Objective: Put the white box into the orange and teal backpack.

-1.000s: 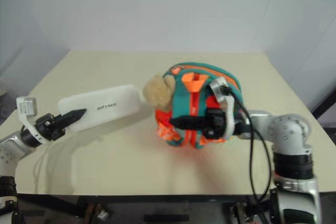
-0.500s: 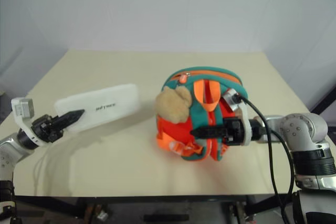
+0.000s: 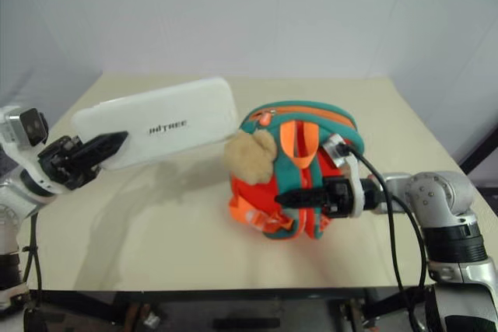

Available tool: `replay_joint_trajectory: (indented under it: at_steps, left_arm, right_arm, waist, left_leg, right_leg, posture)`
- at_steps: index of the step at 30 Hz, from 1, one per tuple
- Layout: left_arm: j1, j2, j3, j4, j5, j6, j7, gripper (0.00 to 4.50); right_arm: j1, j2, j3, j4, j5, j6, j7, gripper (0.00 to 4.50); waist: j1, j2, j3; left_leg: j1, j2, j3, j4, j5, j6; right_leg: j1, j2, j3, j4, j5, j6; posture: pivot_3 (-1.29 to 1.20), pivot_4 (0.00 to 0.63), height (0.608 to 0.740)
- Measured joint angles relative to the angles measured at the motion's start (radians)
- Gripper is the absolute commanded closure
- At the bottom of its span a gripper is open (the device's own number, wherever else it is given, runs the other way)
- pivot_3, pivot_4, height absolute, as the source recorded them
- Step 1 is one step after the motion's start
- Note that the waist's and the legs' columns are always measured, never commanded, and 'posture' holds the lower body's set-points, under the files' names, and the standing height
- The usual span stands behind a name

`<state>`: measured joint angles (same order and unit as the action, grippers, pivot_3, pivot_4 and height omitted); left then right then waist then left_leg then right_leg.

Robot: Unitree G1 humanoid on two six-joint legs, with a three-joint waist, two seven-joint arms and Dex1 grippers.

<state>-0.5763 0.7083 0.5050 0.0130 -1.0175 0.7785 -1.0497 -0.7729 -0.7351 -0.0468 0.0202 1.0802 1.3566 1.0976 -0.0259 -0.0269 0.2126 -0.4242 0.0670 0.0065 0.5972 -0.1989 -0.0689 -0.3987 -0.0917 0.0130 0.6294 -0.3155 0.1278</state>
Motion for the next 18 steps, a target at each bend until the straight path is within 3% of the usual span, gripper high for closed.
replay_joint_trajectory:
  at_steps: [12,18]
  left_arm:
    - [-0.163,-0.106,-0.162,0.177,0.194,-0.286,-0.073,3.18]
    - [-0.209,-0.122,-0.173,0.218,0.208,-0.321,-0.086,3.18]
  right_arm:
    - [0.027,0.021,-0.020,-0.017,-0.007,-0.006,-0.020,4.43]
    - [0.049,0.024,-0.035,-0.043,-0.006,-0.005,-0.022,4.43]
  waist:
    - [0.007,0.000,0.000]
    - [0.014,0.000,0.000]
  left_leg:
    - [0.000,0.000,0.000,0.002,0.000,0.000]
    - [0.000,0.000,0.001,0.004,-0.001,0.002]
  right_leg:
    - [0.001,0.000,0.001,0.000,0.001,0.002]
    - [0.002,0.000,0.002,-0.001,0.001,0.003]
  posture:
    - [0.00,0.150,0.740]
    - [0.00,0.150,0.740]
